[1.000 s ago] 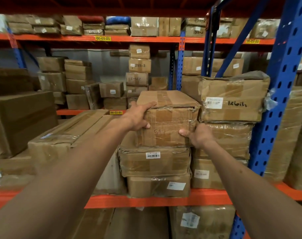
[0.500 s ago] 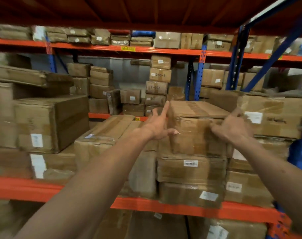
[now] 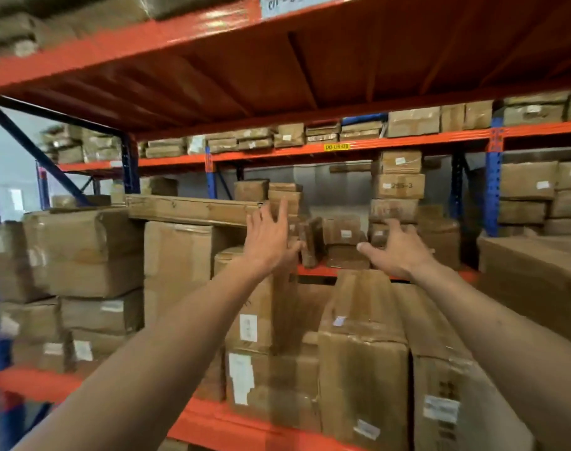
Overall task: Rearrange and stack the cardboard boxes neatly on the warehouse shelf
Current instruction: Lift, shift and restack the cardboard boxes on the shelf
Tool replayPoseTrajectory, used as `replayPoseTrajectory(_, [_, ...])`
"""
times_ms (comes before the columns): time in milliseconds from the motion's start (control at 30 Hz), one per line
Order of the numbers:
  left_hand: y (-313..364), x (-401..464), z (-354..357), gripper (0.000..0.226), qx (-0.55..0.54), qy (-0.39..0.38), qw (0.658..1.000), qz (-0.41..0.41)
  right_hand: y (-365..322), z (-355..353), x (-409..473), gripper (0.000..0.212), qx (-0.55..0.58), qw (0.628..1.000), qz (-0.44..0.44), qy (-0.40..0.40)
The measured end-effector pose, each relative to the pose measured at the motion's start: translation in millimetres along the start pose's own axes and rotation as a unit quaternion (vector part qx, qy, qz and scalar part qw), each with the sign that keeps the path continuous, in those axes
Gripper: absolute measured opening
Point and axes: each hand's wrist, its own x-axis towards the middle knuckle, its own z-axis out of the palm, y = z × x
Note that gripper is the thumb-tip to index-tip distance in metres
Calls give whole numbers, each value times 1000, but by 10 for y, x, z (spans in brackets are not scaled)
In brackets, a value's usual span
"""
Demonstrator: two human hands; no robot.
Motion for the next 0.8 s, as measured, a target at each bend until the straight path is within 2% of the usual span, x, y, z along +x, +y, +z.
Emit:
replayPoseTrajectory(167, [-711,218,-58,108,24,-2,998,-63,-724,509,277,89,56,996,-44,-55])
replayPoseTrajectory(400, [-1152,688,12,112,218,-38,975,-19,-1208,970,567,88,58,987,-111,-104])
replayPoseTrajectory(533, [-1285,980,110,114,254,-80,964,-19,-1286,1081,767,93,63,982,-140,-113])
replayPoseTrajectory(600, [-1302,1061,193,107,241,-90,966,-1,-1258,1100,854,96,54,981,-146,-112])
replayPoseTrajectory(733, [-1306,1125,276,73,229,-37,971,59,-1173,1061,1034,107,35,982,-151,-104])
replayPoseTrajectory(800, [-1262,1133,273,72,249,-15,964,89,-1163,1053,1110,116,40,981,-167,-89])
